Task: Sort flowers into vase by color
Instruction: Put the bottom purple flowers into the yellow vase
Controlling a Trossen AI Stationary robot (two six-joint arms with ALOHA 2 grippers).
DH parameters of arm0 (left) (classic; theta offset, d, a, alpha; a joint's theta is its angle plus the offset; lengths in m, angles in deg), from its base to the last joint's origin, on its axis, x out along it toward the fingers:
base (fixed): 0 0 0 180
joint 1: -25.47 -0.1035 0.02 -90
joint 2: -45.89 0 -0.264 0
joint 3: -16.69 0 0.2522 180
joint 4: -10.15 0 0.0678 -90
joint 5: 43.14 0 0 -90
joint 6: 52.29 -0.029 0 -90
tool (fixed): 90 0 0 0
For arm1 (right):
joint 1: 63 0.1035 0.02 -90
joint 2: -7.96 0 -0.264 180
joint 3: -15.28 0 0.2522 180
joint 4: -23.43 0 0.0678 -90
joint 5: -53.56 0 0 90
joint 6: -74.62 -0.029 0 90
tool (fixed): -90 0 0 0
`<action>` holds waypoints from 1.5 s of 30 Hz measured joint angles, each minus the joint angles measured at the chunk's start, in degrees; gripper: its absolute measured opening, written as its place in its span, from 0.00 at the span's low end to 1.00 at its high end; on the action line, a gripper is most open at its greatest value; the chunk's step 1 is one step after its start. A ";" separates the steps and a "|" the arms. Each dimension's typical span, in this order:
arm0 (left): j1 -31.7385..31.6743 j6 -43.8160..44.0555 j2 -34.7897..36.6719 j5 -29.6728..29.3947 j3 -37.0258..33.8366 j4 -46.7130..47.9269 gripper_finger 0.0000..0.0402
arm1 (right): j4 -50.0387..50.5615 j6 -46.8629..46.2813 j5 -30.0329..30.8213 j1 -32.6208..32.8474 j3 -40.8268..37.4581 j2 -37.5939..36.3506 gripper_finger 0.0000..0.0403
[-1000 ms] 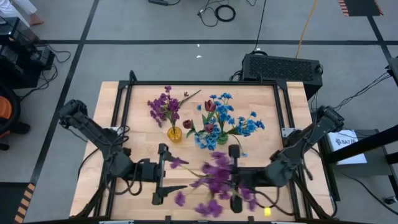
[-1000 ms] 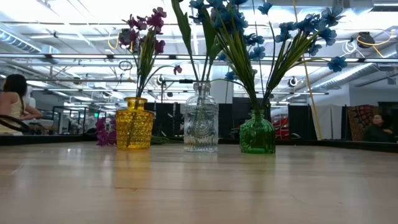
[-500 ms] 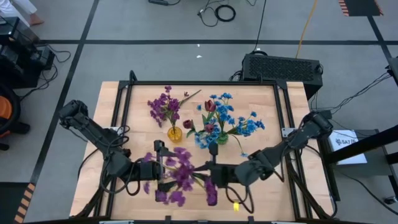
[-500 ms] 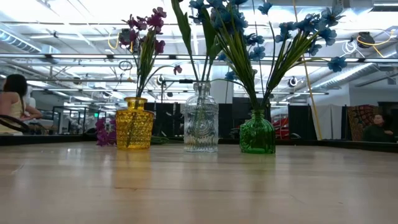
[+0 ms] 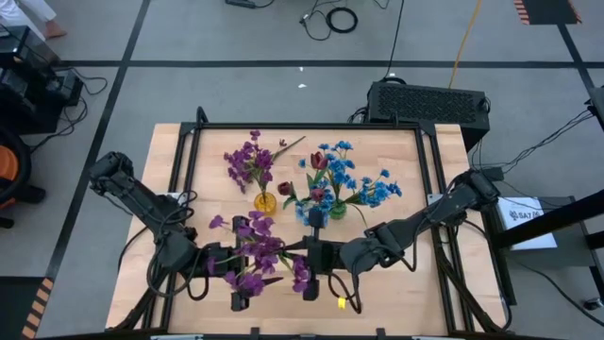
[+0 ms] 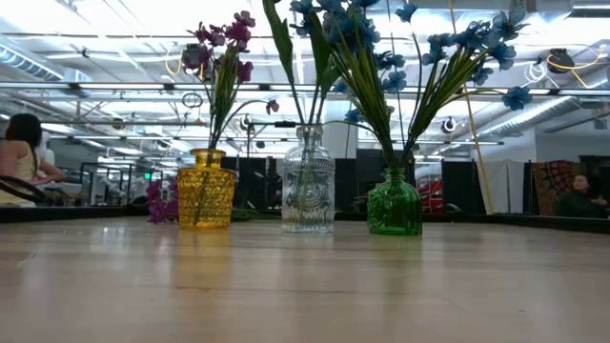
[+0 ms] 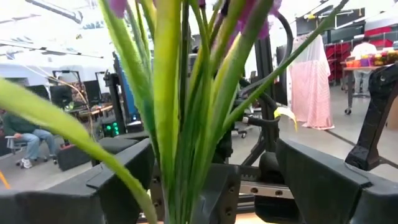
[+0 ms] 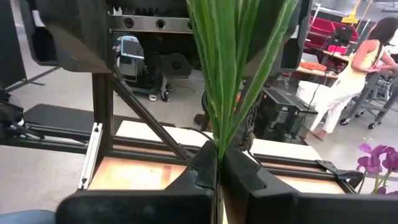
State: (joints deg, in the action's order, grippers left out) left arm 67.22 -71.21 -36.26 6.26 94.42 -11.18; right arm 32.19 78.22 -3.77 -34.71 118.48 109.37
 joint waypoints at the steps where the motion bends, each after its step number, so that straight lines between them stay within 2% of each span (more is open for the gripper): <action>1: -0.08 -0.01 0.00 0.00 0.00 -0.20 0.84 | 0.02 0.00 0.00 0.00 0.00 0.01 0.00; 5: -0.13 -0.95 0.18 -0.17 0.00 -0.85 0.76 | 0.47 0.00 -0.02 -0.07 0.01 0.00 0.00; 9: 0.27 -2.56 0.39 -0.52 0.00 -0.98 0.63 | 0.52 0.00 0.01 -0.09 0.00 0.00 0.01; 16: 0.82 -6.74 0.39 -2.80 0.00 -0.92 0.29 | 0.66 0.19 -0.02 -0.07 -0.01 0.00 0.01; 20: 2.16 -8.61 0.85 -3.29 0.00 -0.53 0.07 | 0.31 0.24 -0.30 0.02 -0.01 0.00 0.05; 21: 2.38 -8.63 1.12 -3.26 0.00 -0.29 0.04 | 0.23 0.13 -0.31 0.07 -0.01 0.00 0.07; 25: 3.80 -8.63 2.44 -4.66 0.00 1.03 0.06 | 0.51 0.02 0.01 0.20 -0.01 0.00 0.15; 28: 5.55 -8.56 4.71 -7.21 0.00 5.69 0.07 | 0.88 0.04 0.40 0.73 -0.01 -0.24 0.23; 34: 11.15 -5.78 10.98 -16.76 -0.95 16.06 0.04 | 4.63 -0.02 0.81 3.03 -0.03 -2.97 0.37; 39: 14.15 -5.39 16.84 -23.97 -6.57 16.93 0.03 | 6.23 0.02 0.84 5.41 -0.03 -5.51 0.42; 45: 10.76 -3.91 24.77 -24.53 -16.34 10.93 0.03 | 6.97 0.64 0.66 7.83 -0.03 -7.49 0.43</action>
State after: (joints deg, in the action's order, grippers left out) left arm 77.98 -75.12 -11.48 -18.28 78.07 -0.25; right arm 39.16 78.86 -3.11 -26.87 118.44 101.88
